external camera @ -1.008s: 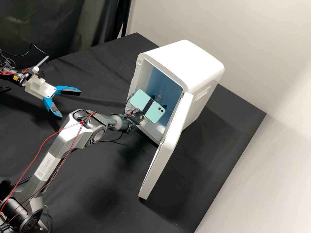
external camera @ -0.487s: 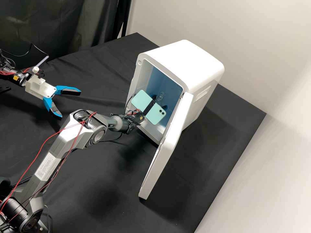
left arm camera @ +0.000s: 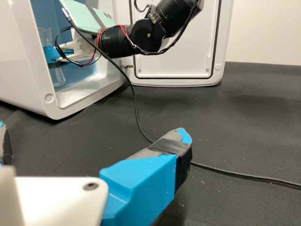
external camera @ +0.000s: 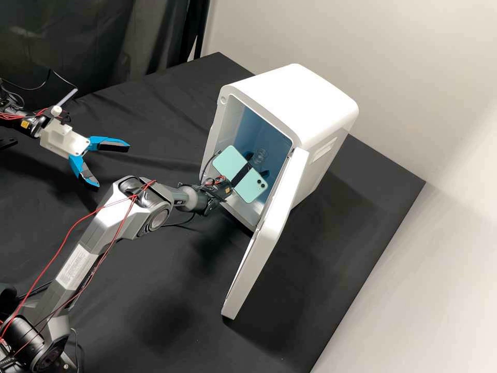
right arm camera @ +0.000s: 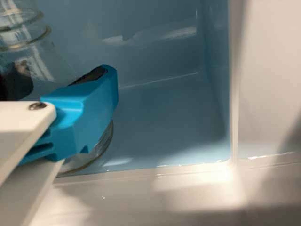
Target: Place the flask in the incubator
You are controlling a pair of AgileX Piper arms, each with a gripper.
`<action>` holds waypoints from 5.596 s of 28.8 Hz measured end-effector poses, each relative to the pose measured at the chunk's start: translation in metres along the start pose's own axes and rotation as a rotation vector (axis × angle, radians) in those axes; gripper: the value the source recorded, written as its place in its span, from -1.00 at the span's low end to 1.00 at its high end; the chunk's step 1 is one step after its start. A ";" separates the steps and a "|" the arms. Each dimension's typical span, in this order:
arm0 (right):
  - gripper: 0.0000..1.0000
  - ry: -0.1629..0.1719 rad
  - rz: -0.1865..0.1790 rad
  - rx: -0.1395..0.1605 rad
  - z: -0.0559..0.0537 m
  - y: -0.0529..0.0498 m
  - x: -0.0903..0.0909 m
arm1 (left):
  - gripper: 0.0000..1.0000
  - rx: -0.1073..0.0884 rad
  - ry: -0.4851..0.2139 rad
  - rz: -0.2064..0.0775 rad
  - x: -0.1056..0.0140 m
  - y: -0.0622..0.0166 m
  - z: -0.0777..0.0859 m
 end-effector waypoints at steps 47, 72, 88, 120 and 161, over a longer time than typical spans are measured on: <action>-1.00 -0.006 0.033 -0.098 0.011 0.013 0.005 | 1.00 0.000 0.000 0.000 0.000 0.0000 0.000; -1.00 -0.002 0.038 -0.103 0.015 0.014 0.006 | 1.00 0.000 0.000 0.000 0.000 0.0000 0.000; 1.00 -0.004 0.037 -0.103 0.015 0.013 0.006 | 1.00 0.000 -0.002 0.000 0.000 -0.0001 0.000; 1.00 -0.078 0.006 -0.137 0.034 0.012 0.008 | 1.00 0.001 -0.004 -0.001 0.000 -0.0002 0.001; 1.00 -0.042 0.029 -0.167 0.023 0.031 -0.005 | 1.00 0.001 -0.004 -0.001 0.000 -0.0002 0.001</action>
